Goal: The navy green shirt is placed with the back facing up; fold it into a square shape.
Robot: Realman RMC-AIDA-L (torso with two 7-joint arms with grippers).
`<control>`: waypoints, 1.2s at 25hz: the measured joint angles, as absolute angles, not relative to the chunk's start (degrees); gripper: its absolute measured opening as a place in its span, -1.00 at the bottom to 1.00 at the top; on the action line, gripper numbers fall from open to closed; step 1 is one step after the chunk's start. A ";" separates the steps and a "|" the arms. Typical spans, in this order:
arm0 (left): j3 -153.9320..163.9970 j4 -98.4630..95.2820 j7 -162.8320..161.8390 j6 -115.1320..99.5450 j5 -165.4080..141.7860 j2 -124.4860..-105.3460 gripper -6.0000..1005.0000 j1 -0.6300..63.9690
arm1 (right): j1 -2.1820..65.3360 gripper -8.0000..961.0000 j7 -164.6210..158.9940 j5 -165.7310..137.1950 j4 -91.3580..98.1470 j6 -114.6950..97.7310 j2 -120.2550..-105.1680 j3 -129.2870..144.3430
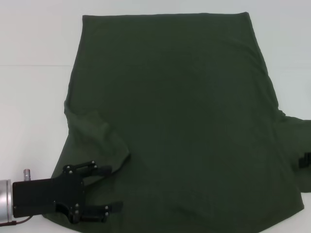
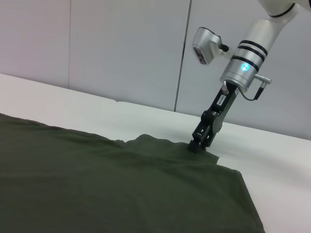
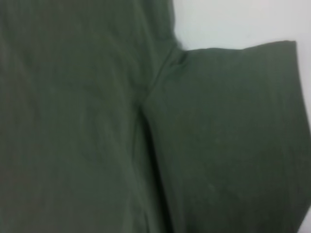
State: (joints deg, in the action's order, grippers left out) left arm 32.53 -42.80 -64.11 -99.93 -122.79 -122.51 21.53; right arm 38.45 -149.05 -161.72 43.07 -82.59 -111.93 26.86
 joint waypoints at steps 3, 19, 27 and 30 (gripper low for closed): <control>32.59 -42.80 -64.13 -99.79 -122.79 -122.51 0.75 21.53 | 38.60 0.90 -149.01 -161.02 43.04 -82.71 -111.96 26.92; 32.52 -42.71 -64.25 -99.40 -122.78 -122.52 0.75 21.44 | 38.58 0.46 -148.46 -160.85 43.57 -82.63 -112.46 28.60; 32.52 -42.71 -64.25 -99.60 -122.56 -122.52 0.75 21.44 | 38.58 -0.25 -148.65 -160.97 43.59 -82.68 -112.25 28.92; 32.52 -42.71 -64.25 -99.45 -122.48 -122.52 0.75 21.44 | 38.58 -0.43 -148.67 -160.99 43.60 -82.90 -112.16 28.92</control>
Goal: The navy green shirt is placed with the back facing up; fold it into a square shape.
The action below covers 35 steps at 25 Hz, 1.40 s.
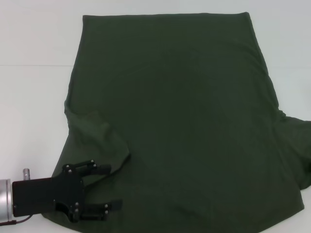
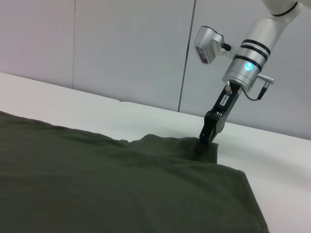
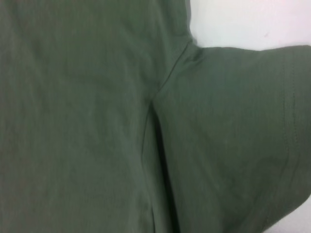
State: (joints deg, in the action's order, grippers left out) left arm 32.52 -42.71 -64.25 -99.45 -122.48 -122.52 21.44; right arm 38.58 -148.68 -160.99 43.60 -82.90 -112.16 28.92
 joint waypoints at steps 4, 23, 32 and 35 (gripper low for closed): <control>32.48 -42.71 -64.25 -99.40 -122.40 -122.52 0.75 21.44 | 38.58 -0.67 -148.64 -160.84 43.63 -82.97 -111.93 28.87; 30.15 -41.15 -65.83 -99.79 -121.81 -121.95 0.75 21.08 | 35.13 -0.94 -148.22 -154.04 53.30 -87.78 -109.69 27.73; 30.14 -41.13 -66.41 -99.63 -121.82 -121.82 0.75 21.10 | 39.19 -0.94 -147.95 -153.69 55.88 -89.62 -110.13 29.58; 30.13 -41.13 -66.50 -99.64 -121.82 -121.80 0.75 21.10 | 41.00 -0.94 -147.92 -153.12 56.37 -91.12 -110.65 31.74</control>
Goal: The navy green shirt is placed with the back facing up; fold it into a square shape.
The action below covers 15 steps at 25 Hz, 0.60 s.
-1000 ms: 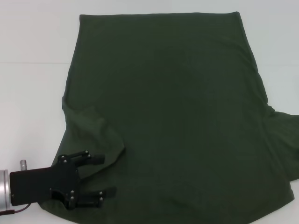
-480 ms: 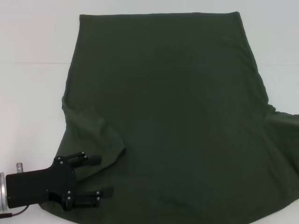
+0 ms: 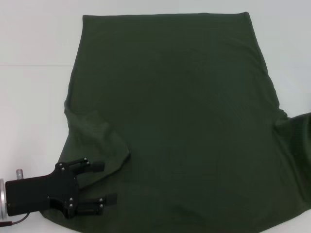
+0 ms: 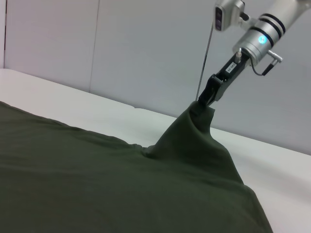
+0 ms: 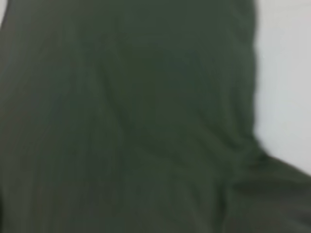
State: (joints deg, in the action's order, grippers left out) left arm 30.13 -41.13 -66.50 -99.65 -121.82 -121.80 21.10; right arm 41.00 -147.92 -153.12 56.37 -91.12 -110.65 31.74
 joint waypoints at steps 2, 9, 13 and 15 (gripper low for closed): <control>30.15 -41.13 -66.51 -99.64 -121.82 -121.81 0.75 21.10 | 42.57 -0.94 -147.92 -152.95 56.12 -91.65 -111.33 33.99; 30.15 -41.13 -66.56 -99.36 -122.19 -121.81 0.75 21.09 | 47.79 -0.94 -148.70 -153.06 53.36 -92.20 -114.56 43.61; 30.15 -41.13 -66.89 -99.35 -122.46 -121.81 0.75 21.09 | 49.14 -0.93 -149.97 -153.48 53.02 -92.25 -115.71 48.37; 30.15 -41.13 -67.10 -99.32 -122.50 -121.79 0.75 21.09 | 49.38 -0.91 -150.50 -153.43 53.02 -92.09 -116.06 49.67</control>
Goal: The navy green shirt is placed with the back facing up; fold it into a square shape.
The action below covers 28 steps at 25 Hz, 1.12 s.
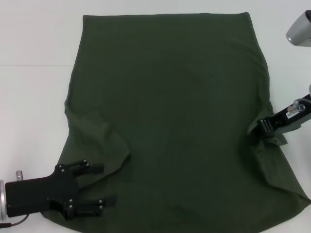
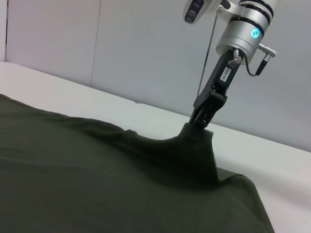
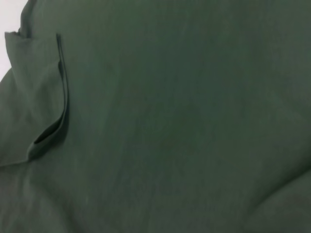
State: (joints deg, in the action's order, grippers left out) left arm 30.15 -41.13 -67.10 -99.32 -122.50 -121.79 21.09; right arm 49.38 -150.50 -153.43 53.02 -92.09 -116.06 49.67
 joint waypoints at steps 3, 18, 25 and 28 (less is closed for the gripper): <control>30.29 -41.01 -67.15 -99.26 -122.53 -121.75 0.75 21.09 | 49.24 -0.80 -150.42 -152.71 53.08 -92.03 -116.42 49.72; 29.66 -40.53 -67.15 -99.15 -121.99 -121.71 0.75 21.09 | 43.60 0.10 -148.90 -142.20 52.83 -90.65 -116.12 44.29; 28.75 -40.06 -67.15 -99.11 -121.88 -121.72 0.75 21.19 | 31.77 0.63 -142.66 -124.72 40.38 -91.40 -112.48 31.13; 28.10 -39.97 -67.15 -99.09 -121.82 -121.77 0.75 21.47 | 27.25 0.64 -137.56 -118.91 31.76 -91.10 -111.30 27.07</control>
State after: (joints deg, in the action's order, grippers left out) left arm 28.10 -39.98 -67.15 -99.09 -121.82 -121.77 21.47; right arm 27.25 -137.56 -118.91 31.76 -91.10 -111.30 27.08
